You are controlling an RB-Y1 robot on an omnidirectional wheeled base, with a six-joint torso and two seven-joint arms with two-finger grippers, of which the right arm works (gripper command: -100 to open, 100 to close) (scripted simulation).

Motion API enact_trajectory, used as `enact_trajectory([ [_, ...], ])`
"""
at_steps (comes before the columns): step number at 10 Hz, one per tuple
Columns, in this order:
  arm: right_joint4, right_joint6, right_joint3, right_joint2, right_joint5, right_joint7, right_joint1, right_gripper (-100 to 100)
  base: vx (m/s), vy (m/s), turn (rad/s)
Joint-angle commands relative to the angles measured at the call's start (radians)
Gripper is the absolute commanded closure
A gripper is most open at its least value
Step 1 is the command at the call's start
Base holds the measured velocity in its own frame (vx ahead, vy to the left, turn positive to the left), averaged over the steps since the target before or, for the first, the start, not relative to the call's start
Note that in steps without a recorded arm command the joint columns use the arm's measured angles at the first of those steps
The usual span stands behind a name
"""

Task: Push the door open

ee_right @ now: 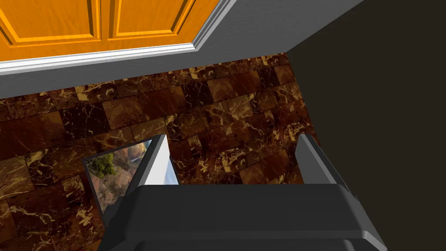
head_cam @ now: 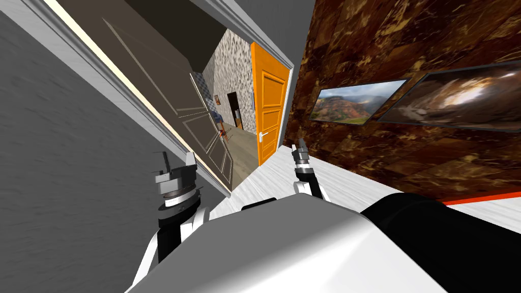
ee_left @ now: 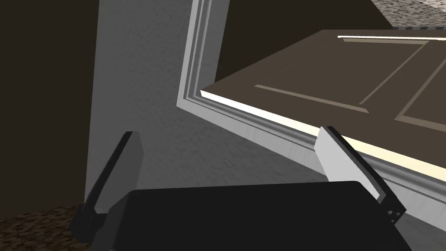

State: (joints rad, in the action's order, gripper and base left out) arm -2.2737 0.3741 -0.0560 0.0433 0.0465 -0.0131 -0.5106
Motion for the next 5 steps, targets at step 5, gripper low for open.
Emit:
enact_trajectory([
  [5, 0.113, 0.007, 0.015, -0.026, -0.002, -0.011, 0.07, -100, 0.065, -0.09, 0.041],
])
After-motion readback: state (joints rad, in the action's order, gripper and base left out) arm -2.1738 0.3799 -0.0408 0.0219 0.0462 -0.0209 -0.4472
